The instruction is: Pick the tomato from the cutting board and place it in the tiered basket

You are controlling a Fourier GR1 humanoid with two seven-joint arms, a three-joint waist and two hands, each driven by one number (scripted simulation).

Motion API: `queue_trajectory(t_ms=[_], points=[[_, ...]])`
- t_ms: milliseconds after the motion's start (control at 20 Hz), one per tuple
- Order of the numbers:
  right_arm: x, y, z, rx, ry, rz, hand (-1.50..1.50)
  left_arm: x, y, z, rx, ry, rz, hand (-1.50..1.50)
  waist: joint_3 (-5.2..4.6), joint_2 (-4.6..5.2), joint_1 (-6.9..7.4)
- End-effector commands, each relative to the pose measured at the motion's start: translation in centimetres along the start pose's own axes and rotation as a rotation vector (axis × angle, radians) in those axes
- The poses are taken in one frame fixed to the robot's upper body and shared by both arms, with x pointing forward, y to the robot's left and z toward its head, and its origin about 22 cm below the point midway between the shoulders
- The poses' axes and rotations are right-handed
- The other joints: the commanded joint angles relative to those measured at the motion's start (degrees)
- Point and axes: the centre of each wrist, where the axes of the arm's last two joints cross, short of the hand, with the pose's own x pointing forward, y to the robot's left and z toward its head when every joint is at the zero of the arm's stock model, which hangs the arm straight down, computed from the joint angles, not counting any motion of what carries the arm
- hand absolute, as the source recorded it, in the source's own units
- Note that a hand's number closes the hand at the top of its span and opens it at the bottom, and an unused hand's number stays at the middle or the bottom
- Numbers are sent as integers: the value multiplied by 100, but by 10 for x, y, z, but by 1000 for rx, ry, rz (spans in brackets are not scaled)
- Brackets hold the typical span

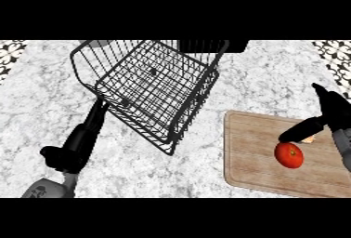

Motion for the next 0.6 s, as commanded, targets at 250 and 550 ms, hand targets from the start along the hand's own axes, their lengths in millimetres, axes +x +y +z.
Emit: queue_trajectory(t_ms=[250, 550], points=[[29, -24, 34, -71, 189, 32, -150, -12, -6, 4, -11, 85, 24, 0, 6, 61, 21], [2, 5, 10, -1, 327, 147, -150, -19, 6, 3, 0, 71, 0, 0, -2, 102, -21]])
